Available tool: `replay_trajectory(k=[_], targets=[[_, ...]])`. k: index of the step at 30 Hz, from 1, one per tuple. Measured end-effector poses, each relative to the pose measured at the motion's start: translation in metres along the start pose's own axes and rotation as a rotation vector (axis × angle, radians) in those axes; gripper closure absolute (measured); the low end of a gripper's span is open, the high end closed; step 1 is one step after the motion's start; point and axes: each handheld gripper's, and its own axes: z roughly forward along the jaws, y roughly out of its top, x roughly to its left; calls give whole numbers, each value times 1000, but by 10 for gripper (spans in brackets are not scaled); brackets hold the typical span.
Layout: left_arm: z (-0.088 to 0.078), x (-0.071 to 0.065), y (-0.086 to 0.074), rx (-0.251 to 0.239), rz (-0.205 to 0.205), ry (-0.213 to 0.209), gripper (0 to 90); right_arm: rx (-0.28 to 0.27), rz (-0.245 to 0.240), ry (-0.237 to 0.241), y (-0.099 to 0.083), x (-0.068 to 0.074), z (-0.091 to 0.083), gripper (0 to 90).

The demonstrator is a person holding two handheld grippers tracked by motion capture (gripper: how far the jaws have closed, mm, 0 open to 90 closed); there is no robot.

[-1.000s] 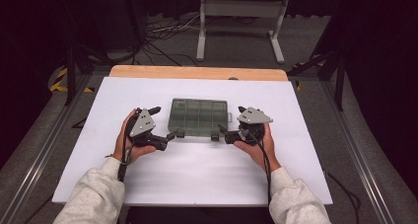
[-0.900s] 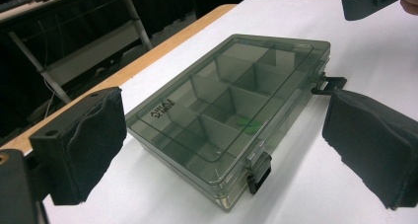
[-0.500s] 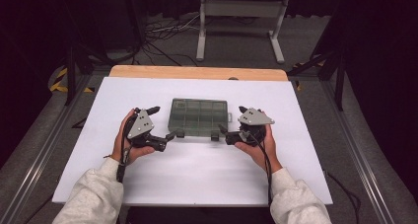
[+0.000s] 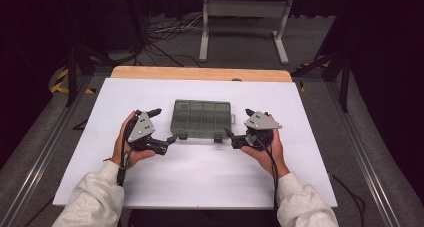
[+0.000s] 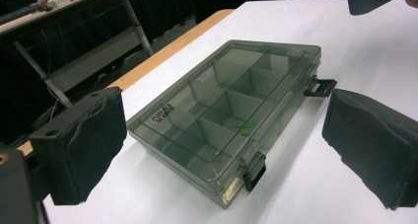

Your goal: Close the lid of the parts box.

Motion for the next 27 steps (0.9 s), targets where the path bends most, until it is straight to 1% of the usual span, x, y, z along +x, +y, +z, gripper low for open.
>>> replay_trajectory(k=[4, 5, 6, 7, 8, 9, 10, 11, 13, 15, 22, 23, 27], targets=[[-4, -1, 0, -10, -4, 2, 40, -5, -9, -6, 0, 1, -4, 70], [-5, -1, 0, -9, 6, 0, 40, -4, -12, -4, 0, 1, -5, 70], [-7, -3, 1, -9, -2, -2, 39, -3, -14, -5, 0, 1, -6, 70], [-8, -3, 1, -15, 6, 5, 39, -4, -16, -8, -1, 1, -7, 70], [-9, -3, 1, -13, 8, 3, 39, -5, -14, -7, -1, 1, -9, 70], [-10, -4, 1, -16, 0, -3, 39, -5, -15, -8, -1, 1, -9, 70], [-11, -5, 1, -15, 2, -7, 38, -6, -19, -11, -1, 1, -11, 69], [-12, -5, 1, -18, 9, 0, 37, -7, -19, -11, -2, 1, -11, 69], [-14, -6, 2, -21, 7, -9, 37, -7, -22, -13, -2, 1, -13, 69], [-15, -7, 2, -21, 15, -2, 37, -10, -19, -13, -2, 1, -14, 70], [-19, -7, -1, -9, 24, 1, 36, -13, -27, -21, -3, 2, -18, 69], [-19, -7, -2, -10, 18, -3, 36, -12, -24, -20, -3, 2, -19, 69], [-20, -7, -3, -10, 24, -6, 37, -15, -24, -23, -4, 2, -22, 69]])
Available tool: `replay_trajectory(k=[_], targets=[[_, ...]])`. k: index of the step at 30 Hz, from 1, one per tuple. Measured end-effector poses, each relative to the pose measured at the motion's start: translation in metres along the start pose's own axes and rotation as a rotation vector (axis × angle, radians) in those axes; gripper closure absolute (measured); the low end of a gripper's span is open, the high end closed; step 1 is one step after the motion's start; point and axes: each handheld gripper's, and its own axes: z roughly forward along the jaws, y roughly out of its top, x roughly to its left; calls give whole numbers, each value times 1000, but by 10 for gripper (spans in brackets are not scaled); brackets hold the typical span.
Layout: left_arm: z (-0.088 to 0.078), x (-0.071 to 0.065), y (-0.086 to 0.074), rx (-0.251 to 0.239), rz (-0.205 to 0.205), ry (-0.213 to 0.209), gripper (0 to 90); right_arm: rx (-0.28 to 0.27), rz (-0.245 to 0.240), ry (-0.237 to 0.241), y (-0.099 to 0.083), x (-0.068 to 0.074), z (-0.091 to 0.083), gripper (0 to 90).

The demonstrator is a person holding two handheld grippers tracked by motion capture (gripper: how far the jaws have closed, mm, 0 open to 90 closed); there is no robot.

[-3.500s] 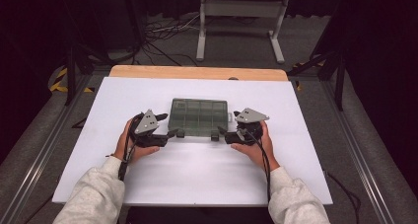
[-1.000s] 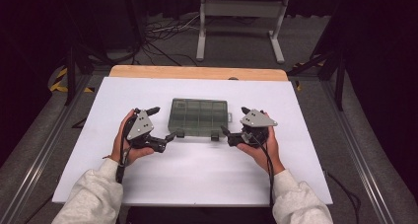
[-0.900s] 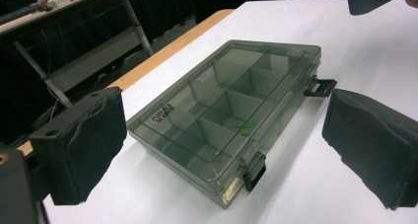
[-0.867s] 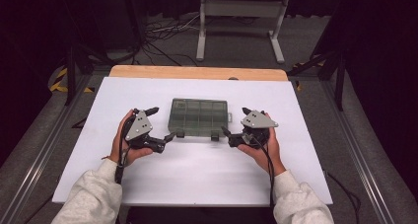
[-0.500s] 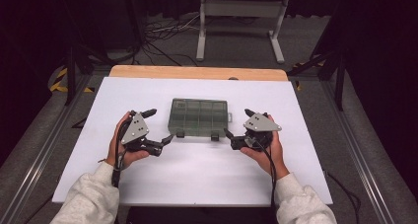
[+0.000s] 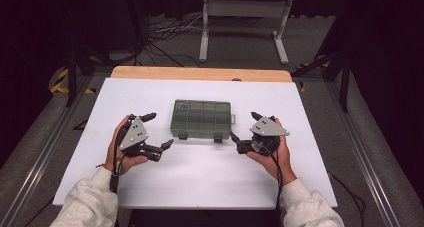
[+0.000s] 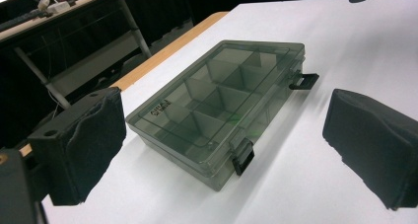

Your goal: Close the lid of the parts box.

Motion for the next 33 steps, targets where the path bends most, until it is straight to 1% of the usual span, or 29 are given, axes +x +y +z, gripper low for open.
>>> replay_trajectory(k=[4, 7, 14, 15, 17, 21, 23, 24, 27, 28, 33], targets=[[-2, -2, -1, -1, -6, -6, 37, 0, 0, -2, -2, -1, -4, 69], [-3, -3, -1, 2, 6, -6, 37, -2, -1, -6, -2, -1, -6, 69], [-7, -4, -2, 0, 2, -8, 39, -6, 5, -10, -4, -3, -12, 70], [-7, -4, -2, 4, 7, -8, 39, -5, 5, -12, -4, -3, -13, 70], [-8, -4, -3, 1, -1, -6, 39, -6, 6, -13, -5, -4, -15, 70], [-10, -4, -4, 5, 5, -6, 39, 1, 3, -18, -8, -4, -18, 70], [-10, -4, -5, 3, -2, -10, 39, 0, 3, -19, -10, -5, -21, 70], [-11, -4, -5, 5, 4, -8, 39, 1, 1, -20, -10, -5, -22, 70], [-14, -6, -6, 6, 1, -7, 39, 3, -5, -21, -12, -4, -25, 70], [-16, -5, -5, 5, 11, -8, 39, 5, -10, -21, -12, -3, -26, 70], [-21, -7, -8, 5, 9, -4, 39, 7, -15, -22, -17, -3, -34, 70]])
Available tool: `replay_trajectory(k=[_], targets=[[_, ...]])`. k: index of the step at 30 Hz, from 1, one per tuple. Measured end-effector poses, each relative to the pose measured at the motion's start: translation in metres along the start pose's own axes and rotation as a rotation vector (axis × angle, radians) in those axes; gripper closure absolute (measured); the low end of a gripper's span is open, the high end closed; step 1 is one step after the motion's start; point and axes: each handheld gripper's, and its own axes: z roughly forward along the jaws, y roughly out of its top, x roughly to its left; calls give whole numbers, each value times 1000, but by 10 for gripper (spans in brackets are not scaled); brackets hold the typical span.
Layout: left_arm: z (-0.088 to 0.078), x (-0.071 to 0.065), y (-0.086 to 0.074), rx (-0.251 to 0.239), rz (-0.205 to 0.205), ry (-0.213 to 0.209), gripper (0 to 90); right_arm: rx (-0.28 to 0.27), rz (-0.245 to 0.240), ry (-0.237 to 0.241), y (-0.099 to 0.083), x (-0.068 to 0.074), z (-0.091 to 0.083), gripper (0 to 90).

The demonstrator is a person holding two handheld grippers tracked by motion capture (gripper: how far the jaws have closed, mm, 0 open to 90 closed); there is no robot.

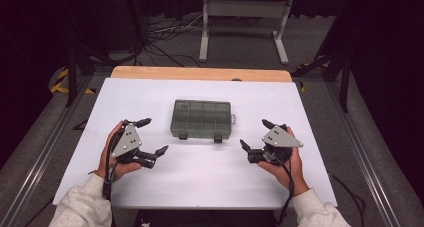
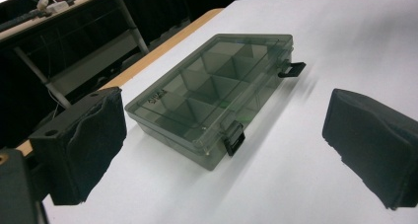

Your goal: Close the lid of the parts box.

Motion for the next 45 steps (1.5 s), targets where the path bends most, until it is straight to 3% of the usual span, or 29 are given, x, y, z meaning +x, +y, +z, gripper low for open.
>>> replay_trajectory(k=[6, 15, 25, 35, 45], targets=[[-4, -2, -3, 14, 6, 0, 39, 2, 22, 2, -4, -2, -7, 70], [-14, -5, -10, 30, 15, 1, 39, 14, 11, 5, -12, -1, -14, 70], [-23, -7, -21, 47, -6, -13, 39, 36, -8, -1, -23, 0, -20, 70], [-31, -5, -33, 79, -12, -3, 40, 55, -4, -6, -36, -2, -30, 69], [-41, -4, -49, 106, -47, 12, 42, 85, 5, -18, -49, -4, -37, 62]])
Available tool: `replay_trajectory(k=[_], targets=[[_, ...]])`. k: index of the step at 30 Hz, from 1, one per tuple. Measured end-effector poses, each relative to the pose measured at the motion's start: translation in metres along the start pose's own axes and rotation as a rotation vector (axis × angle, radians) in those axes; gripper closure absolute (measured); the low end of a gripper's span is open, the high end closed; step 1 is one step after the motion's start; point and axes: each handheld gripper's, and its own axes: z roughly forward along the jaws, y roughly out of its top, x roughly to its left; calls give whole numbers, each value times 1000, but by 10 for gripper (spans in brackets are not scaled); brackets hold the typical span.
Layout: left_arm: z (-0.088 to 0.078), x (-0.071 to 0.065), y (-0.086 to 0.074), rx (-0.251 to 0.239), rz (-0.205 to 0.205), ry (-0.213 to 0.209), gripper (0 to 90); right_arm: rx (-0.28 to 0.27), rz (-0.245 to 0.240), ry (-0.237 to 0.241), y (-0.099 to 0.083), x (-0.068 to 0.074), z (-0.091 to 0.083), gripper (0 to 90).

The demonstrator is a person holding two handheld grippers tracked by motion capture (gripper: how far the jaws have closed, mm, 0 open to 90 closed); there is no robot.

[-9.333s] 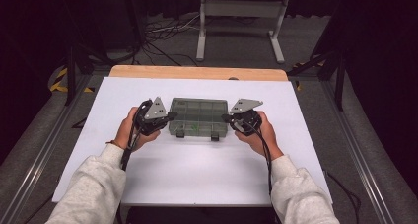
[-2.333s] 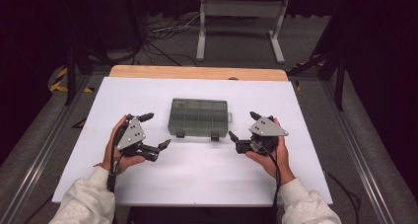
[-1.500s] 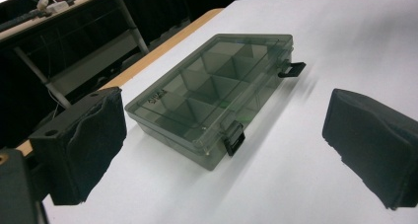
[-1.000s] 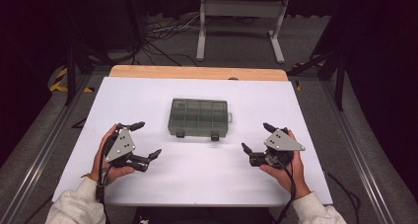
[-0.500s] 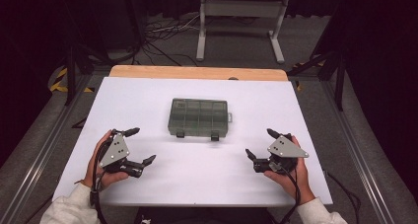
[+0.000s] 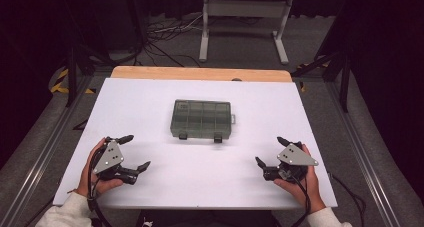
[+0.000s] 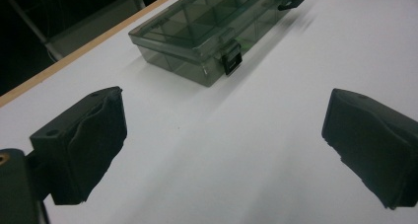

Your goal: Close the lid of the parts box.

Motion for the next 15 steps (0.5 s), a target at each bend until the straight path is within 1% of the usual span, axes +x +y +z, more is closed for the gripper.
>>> replay_trajectory(k=[1, 5, 6, 7, 9, 11, 12, 14, 15], targets=[[-1, -1, -2, -6, -12, 5, 42, 5, 0, 0, -1, 0, -1, 61], [-5, 1, -7, 10, -13, 19, 43, 15, 6, 6, -6, 2, -3, 59], [-7, 1, -8, 8, -20, 22, 43, 21, 12, 11, -7, 3, -4, 59], [-9, 2, -9, 4, -31, 16, 44, 22, 21, 19, -8, 3, -4, 58], [-12, 3, -11, -4, -40, 28, 46, 25, 9, 18, -8, 5, -4, 57], [-14, 4, -11, -19, -49, 37, 47, 15, 12, 26, -7, 5, -4, 59], [-16, 5, -11, -26, -47, 42, 47, 10, 17, 29, -6, 6, -4, 58], [-16, 6, -11, -31, -66, 33, 47, 2, 16, 29, -5, 5, -4, 58], [-16, 6, -11, -27, -67, 30, 47, -2, 24, 31, -5, 5, -4, 58]])
